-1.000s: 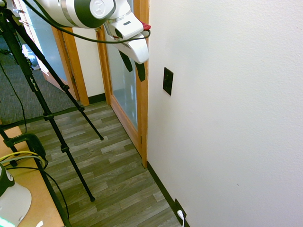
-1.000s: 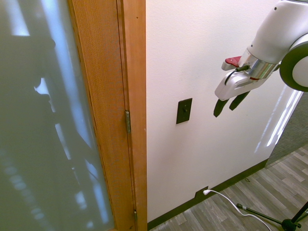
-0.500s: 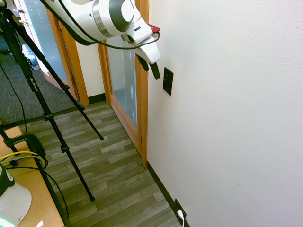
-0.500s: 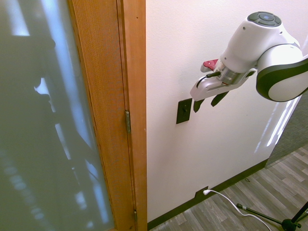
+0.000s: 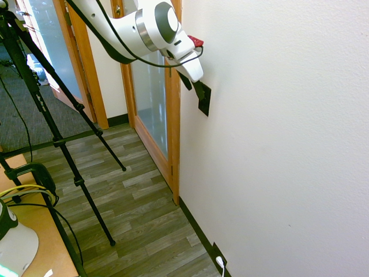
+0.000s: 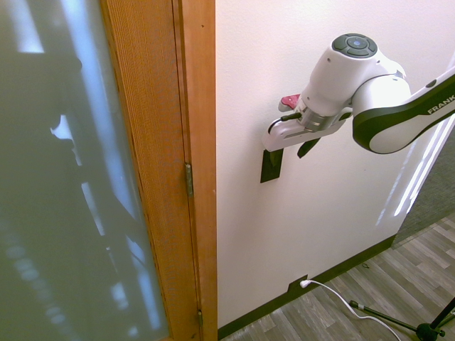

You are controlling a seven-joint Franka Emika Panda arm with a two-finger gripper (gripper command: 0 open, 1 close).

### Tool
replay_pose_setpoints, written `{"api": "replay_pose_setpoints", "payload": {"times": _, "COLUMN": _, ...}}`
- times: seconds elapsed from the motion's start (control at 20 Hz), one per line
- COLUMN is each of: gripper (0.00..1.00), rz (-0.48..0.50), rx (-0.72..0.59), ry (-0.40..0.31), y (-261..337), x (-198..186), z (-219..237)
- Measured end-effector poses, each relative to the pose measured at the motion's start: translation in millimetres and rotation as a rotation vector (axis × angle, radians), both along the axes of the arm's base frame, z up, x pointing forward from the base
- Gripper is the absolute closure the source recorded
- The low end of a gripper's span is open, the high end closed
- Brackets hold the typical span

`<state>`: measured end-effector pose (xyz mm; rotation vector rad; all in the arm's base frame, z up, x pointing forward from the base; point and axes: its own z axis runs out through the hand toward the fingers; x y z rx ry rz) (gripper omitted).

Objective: Turn off the light

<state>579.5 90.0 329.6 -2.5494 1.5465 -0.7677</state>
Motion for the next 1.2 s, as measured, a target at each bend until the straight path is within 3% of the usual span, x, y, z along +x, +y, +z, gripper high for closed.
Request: {"api": "replay_pose_setpoints", "payload": {"times": 1.2, "gripper": 1.00, "rz": -0.009, "rx": -0.010, "ry": -0.003, "y": 3.3, "x": 22.4, "z": -8.4}}
